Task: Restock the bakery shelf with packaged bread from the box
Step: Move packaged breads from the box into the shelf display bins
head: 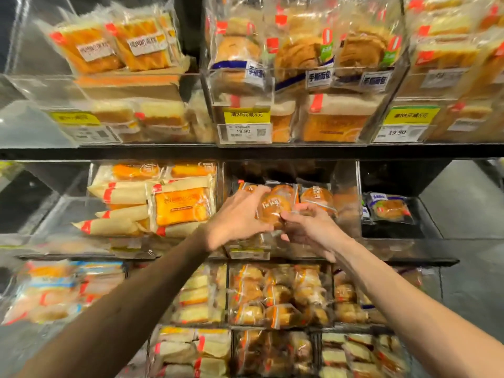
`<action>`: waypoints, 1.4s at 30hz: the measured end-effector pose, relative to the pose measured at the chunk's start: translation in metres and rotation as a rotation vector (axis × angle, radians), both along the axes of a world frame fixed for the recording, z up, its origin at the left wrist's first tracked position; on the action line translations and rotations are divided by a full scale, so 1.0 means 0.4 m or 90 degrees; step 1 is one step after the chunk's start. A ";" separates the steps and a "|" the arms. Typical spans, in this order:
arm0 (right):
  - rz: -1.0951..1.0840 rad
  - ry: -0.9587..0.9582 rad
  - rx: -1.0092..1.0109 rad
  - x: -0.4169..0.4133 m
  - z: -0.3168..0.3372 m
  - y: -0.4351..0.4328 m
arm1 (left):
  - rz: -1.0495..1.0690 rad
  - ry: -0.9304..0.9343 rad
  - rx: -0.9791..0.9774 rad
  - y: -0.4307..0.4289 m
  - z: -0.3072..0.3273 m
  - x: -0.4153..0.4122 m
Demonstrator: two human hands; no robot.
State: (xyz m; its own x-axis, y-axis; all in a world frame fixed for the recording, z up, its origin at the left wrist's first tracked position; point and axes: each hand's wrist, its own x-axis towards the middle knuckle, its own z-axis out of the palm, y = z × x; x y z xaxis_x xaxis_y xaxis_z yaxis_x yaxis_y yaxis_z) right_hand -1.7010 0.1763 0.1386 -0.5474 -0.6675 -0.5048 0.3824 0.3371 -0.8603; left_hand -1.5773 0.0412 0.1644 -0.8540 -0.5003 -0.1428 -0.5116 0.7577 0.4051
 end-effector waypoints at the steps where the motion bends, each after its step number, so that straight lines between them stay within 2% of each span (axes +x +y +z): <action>1: 0.019 0.060 0.032 -0.006 0.000 -0.015 | -0.015 -0.022 0.003 -0.012 0.006 -0.013; 7: 0.265 0.428 0.228 -0.031 -0.003 -0.095 | -0.087 -0.146 -0.085 -0.047 0.003 -0.063; 8: 0.293 0.453 0.250 -0.030 -0.005 -0.102 | -0.087 -0.167 -0.084 -0.050 -0.004 -0.064; 12: 0.372 0.460 0.266 -0.024 -0.048 -0.132 | -0.083 -0.249 -0.075 -0.056 -0.044 -0.056; 18: 0.450 0.472 0.273 -0.025 -0.098 -0.148 | -0.117 -0.286 -0.160 -0.037 -0.055 -0.058; 24: 0.437 0.499 0.234 -0.035 -0.088 -0.121 | -0.069 -0.299 -0.076 -0.039 -0.054 -0.057; 27: 0.362 0.566 0.176 -0.022 -0.051 -0.092 | -0.059 -0.237 -0.079 -0.027 -0.043 -0.033; 30: 0.307 0.627 0.092 0.007 0.012 -0.067 | -0.027 -0.096 -0.100 -0.028 -0.008 0.019; 35: 0.389 0.736 -0.064 0.149 0.109 -0.088 | 0.068 0.116 -0.129 -0.040 0.128 0.275; 38: 0.524 0.773 -0.174 0.325 0.117 -0.140 | 0.191 0.075 -0.160 -0.009 0.191 0.516; 42: 0.690 0.791 -0.333 0.667 0.081 -0.210 | 0.385 -0.014 -0.187 0.080 0.194 0.883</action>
